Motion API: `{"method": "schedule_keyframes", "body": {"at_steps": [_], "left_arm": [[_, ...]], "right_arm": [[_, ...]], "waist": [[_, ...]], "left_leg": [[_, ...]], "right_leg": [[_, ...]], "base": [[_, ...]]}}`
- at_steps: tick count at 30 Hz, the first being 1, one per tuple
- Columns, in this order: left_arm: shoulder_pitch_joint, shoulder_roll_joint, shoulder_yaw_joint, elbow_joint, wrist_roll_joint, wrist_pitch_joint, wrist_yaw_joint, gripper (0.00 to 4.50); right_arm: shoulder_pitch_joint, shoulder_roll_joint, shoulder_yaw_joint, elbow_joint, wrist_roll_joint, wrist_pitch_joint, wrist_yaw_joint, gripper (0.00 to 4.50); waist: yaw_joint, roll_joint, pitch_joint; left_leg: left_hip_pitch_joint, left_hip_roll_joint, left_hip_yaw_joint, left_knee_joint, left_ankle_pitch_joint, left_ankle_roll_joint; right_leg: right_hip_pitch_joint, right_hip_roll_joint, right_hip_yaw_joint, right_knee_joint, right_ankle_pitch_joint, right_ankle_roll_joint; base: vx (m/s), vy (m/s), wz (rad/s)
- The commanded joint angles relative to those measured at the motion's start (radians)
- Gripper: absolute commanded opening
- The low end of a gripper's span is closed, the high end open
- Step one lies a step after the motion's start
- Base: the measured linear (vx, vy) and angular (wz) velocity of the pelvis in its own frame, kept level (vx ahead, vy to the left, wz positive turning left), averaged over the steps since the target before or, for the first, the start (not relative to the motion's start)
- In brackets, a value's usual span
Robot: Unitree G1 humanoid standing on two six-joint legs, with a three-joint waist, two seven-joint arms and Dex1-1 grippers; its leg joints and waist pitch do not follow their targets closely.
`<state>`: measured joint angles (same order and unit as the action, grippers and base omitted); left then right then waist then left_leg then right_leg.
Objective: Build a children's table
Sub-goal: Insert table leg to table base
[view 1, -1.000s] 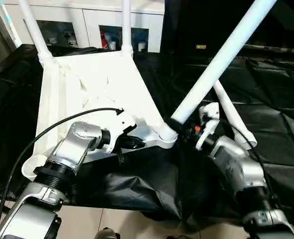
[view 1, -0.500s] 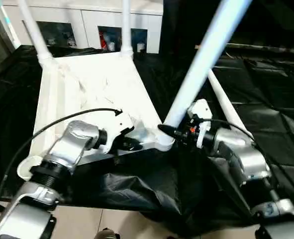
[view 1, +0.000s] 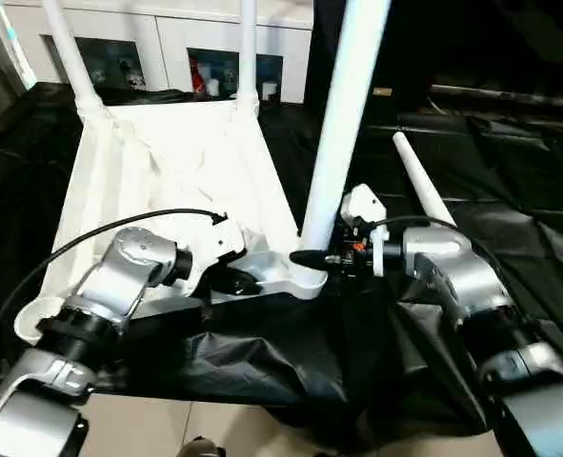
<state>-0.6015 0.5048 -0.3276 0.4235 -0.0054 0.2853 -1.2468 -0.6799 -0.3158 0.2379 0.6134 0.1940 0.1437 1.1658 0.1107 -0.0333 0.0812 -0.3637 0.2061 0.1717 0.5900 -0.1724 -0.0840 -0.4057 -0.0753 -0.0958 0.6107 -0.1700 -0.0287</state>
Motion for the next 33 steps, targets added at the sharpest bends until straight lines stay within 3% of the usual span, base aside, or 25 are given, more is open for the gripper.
{"method": "schedule_keyframes", "body": {"at_steps": [1, 6, 12, 15, 22, 28, 33], "left_arm": [[-0.007, 0.001, -0.020, -0.079, -0.051, -0.042, -0.113, 0.00], [-0.006, 0.010, -0.030, -0.088, -0.053, -0.067, -0.139, 0.00], [-0.017, 0.004, -0.031, -0.071, -0.032, -0.076, -0.109, 0.00], [-0.024, -0.006, -0.022, -0.046, -0.012, -0.083, -0.072, 0.00], [-0.024, -0.009, -0.009, -0.029, -0.006, -0.087, -0.043, 0.00], [-0.019, -0.005, -0.006, -0.029, -0.007, -0.090, -0.042, 0.00], [-0.021, -0.009, -0.004, -0.022, -0.005, -0.084, -0.031, 0.00]], "right_arm": [[0.061, -0.019, 0.081, 0.105, -0.074, 0.020, 0.061, 1.90], [0.082, -0.027, 0.096, 0.090, -0.063, -0.013, 0.131, 1.90], [0.089, -0.016, 0.090, 0.108, -0.076, -0.058, 0.121, 1.90], [0.091, -0.006, 0.076, 0.120, -0.082, -0.083, 0.110, 1.90], [0.109, 0.005, 0.067, 0.129, -0.085, -0.120, 0.090, 1.90], [0.111, 0.008, 0.058, 0.140, -0.090, -0.138, 0.065, 1.90], [0.102, 0.021, 0.034, 0.170, -0.093, -0.152, 0.000, 1.90]], "waist": [[0.000, 0.006, -0.054], [0.006, 0.006, -0.055], [0.009, 0.005, -0.052], [0.010, 0.010, -0.049], [0.010, 0.006, -0.039], [0.010, 0.008, -0.042], [0.008, 0.007, -0.039]], "left_leg": [[0.011, 0.033, -0.010, -0.082, -0.264, 0.027], [0.013, 0.036, -0.008, -0.083, -0.251, 0.033], [0.014, 0.036, -0.011, -0.088, -0.287, 0.020], [0.015, 0.037, -0.012, -0.090, -0.307, 0.015], [0.027, 0.036, -0.019, -0.097, -0.400, 0.003], [0.025, 0.036, -0.019, -0.099, -0.385, 0.008], [0.027, 0.035, -0.021, -0.101, -0.404, 0.004]], "right_leg": [[0.046, -0.080, 0.060, -0.078, -0.306, -0.194], [0.045, -0.080, 0.061, -0.074, -0.271, -0.207], [0.045, -0.083, 0.062, -0.080, -0.328, -0.196], [0.043, -0.083, 0.062, -0.083, -0.347, -0.192], [0.036, -0.090, 0.062, -0.106, -0.538, -0.136], [0.036, -0.088, 0.063, -0.107, -0.524, -0.137], [0.032, -0.089, 0.061, -0.112, -0.568, -0.128]], "base": [[0.000, 0.000, 0.00], [0.000, 0.000, 0.00], [0.000, 0.000, 0.00], [0.000, 0.000, 0.00], [0.000, 0.000, 0.00], [0.000, 0.000, 0.00], [0.000, 0.000, 0.00]]}}
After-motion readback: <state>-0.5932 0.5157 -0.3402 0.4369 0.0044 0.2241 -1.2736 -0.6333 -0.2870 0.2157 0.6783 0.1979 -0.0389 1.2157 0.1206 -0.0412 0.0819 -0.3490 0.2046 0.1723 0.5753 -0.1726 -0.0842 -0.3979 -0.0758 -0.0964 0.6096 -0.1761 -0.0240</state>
